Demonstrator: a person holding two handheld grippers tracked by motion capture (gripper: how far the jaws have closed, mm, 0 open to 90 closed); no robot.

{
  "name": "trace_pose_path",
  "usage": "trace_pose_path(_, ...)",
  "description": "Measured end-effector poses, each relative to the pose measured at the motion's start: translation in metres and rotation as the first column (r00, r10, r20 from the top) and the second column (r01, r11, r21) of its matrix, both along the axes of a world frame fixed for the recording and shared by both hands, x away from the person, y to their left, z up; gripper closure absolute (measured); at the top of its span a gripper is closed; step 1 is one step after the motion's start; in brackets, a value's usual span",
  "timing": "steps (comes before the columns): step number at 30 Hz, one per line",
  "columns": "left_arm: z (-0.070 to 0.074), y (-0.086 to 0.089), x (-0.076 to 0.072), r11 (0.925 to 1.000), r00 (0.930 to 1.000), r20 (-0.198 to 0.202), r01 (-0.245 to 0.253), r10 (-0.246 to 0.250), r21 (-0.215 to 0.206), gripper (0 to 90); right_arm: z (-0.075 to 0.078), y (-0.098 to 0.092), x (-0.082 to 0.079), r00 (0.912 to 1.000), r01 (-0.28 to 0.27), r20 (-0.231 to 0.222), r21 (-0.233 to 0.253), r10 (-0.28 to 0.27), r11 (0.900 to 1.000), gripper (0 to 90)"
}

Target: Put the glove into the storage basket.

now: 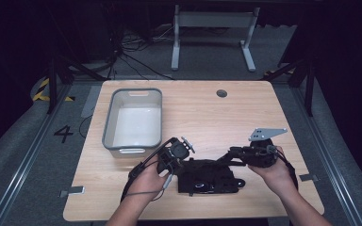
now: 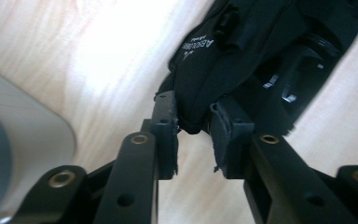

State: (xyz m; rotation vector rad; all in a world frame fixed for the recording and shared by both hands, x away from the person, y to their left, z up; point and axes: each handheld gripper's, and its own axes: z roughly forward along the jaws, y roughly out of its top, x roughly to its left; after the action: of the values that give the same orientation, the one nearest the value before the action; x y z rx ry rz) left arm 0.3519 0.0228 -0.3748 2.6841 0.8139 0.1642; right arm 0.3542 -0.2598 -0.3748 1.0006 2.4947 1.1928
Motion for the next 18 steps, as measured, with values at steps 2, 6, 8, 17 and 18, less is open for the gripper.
trace_pose_path(2,-0.002,0.000,-0.002,0.9998,0.9989,-0.043,0.021,-0.021,-0.001,69.0,-0.003,-0.001,-0.007,0.9999,-0.012,-0.010,-0.006,0.012,1.000,79.4)
trace_pose_path(6,-0.007,-0.003,-0.006,0.9986,0.9931,-0.108,0.048,-0.046,0.021,68.1,-0.010,-0.003,-0.021,0.9986,-0.038,-0.037,-0.026,0.037,0.999,78.7)
trace_pose_path(8,-0.009,-0.004,-0.007,0.9977,0.9877,-0.145,0.063,-0.059,0.023,65.5,-0.013,-0.004,-0.026,0.9976,-0.048,-0.051,-0.032,0.047,0.998,77.8)
trace_pose_path(17,-0.004,0.007,-0.009,0.9947,0.9695,-0.226,0.084,-0.095,-0.060,59.8,-0.028,-0.007,-0.043,0.9847,-0.099,-0.149,-0.041,0.091,0.994,74.5)
trace_pose_path(18,-0.004,0.008,-0.008,0.9950,0.9694,-0.228,0.078,-0.091,-0.062,59.5,-0.029,-0.007,-0.044,0.9823,-0.105,-0.161,-0.043,0.097,0.994,74.5)
